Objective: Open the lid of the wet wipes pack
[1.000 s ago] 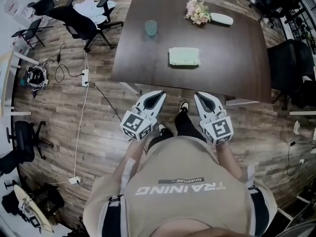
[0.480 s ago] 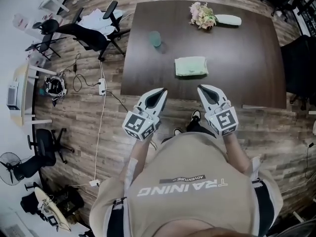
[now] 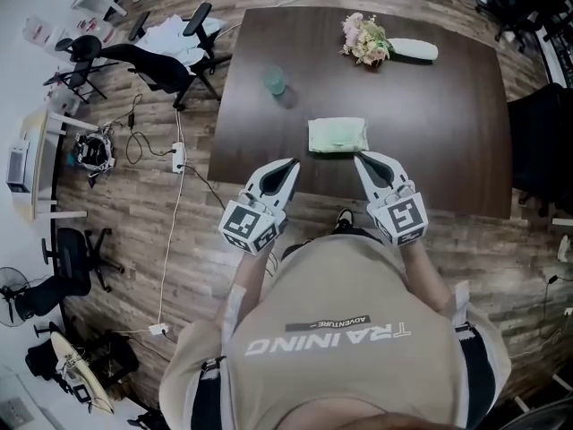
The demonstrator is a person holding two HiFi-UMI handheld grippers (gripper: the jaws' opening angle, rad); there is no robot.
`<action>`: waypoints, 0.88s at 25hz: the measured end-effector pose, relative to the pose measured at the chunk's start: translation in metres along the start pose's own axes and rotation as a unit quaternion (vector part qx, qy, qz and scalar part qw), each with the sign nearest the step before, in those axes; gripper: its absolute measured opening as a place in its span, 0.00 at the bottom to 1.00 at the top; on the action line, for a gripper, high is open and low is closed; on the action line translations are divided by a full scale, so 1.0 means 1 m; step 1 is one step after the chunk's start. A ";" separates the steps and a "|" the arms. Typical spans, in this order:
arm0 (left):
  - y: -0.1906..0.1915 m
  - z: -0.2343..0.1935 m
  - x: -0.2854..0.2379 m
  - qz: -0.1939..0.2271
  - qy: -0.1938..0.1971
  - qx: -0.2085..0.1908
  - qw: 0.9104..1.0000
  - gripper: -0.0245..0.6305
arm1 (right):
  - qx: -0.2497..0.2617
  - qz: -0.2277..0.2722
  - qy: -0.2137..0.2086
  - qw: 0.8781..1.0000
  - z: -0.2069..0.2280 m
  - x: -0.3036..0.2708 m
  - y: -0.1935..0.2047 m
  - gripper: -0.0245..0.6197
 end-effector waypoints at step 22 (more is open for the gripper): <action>-0.005 -0.017 -0.038 -0.028 -0.052 0.020 0.998 0.05 | -0.025 -0.036 -0.045 0.998 0.052 -0.041 0.035 0.06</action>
Point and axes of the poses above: the fingertips, and each gripper's own axes: x backward along the fingers, z to its right, y out of its underside, the point moved 8 cm from there along x, backward along the fingers, and after that the axes turned 12 degrees about y, right-handed, at the moved point
